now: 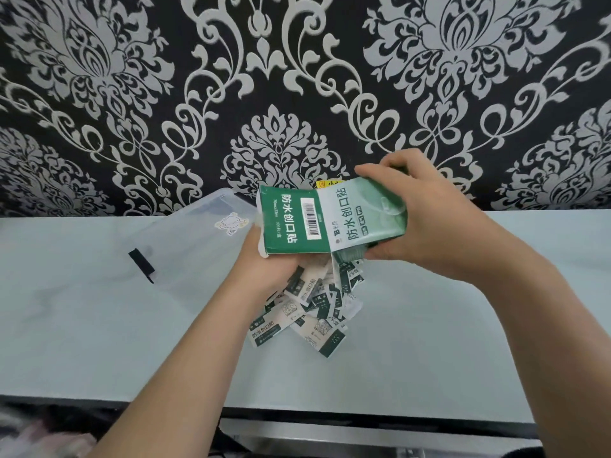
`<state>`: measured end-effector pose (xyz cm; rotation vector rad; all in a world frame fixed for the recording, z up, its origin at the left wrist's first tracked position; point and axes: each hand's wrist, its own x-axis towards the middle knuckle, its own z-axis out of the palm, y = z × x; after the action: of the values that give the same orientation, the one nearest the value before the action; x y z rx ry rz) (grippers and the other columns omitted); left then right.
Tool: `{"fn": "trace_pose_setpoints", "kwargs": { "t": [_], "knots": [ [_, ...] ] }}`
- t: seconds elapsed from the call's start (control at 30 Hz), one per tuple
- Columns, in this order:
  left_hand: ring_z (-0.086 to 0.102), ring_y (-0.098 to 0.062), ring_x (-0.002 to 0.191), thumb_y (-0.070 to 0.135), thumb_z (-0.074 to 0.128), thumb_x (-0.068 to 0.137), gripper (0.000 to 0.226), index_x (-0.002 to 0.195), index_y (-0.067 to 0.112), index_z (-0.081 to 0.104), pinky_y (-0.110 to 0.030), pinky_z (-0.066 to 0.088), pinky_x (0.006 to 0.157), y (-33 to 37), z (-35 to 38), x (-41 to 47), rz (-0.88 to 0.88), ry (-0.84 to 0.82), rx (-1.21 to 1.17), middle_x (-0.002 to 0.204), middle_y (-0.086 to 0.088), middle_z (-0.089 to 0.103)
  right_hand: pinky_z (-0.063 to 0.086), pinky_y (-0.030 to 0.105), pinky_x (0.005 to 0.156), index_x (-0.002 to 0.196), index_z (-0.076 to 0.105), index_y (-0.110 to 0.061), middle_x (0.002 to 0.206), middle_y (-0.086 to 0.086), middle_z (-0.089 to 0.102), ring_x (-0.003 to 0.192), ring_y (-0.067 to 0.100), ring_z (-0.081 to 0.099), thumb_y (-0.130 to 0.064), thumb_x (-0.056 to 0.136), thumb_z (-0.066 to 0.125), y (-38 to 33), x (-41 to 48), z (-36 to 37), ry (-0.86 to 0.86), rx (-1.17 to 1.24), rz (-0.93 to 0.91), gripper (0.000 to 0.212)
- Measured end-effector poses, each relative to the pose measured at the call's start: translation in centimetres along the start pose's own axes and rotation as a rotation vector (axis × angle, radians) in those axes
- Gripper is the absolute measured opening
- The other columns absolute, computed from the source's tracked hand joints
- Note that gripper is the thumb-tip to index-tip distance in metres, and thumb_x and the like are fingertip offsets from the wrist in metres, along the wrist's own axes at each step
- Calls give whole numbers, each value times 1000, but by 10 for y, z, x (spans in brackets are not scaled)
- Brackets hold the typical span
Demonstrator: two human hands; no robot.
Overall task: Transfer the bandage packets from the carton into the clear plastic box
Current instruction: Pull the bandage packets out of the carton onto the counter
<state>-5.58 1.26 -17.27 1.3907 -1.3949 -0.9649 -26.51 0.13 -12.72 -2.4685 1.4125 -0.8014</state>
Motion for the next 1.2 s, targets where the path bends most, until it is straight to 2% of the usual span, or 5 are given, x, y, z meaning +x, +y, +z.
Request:
{"fn": "trace_pose_setpoints", "kwargs": {
  "t": [0.2,0.5,0.73,1.0,1.2],
  "knots": [
    [65,4,83,2,72,81,33,90,32,64,-16,50,68,6,-10,3,110,10,0,82,21,70,24,-5,85,142,41,-33,122,-20,25,101,-8,29,-26,60,90,4,-1,-1,92,-4,-12,95],
    [53,7,45,-9,54,91,36,67,17,46,-14,45,49,8,0,-3,120,-45,117,47,15,54,43,27,91,134,44,-23,134,-2,31,116,14,41,-5,69,79,7,2,22,170,-43,-107,76],
    [56,2,101,13,82,71,56,95,53,51,-21,44,89,13,-13,-5,137,-119,347,102,28,59,30,19,90,133,44,-21,135,2,31,113,7,30,-7,68,80,25,-2,17,202,-56,-24,75],
    [51,-3,106,26,73,81,40,119,35,64,-18,36,88,6,-9,-4,291,-102,547,112,21,56,31,0,79,131,42,-23,125,-8,28,106,6,37,-8,65,83,35,-4,24,237,83,67,79],
    [47,-9,122,13,65,81,39,118,27,63,-36,36,109,-1,-10,3,428,12,621,127,11,57,35,23,93,134,40,-23,134,1,31,110,10,37,-4,62,86,46,-11,8,266,107,243,88]
  ]
}}
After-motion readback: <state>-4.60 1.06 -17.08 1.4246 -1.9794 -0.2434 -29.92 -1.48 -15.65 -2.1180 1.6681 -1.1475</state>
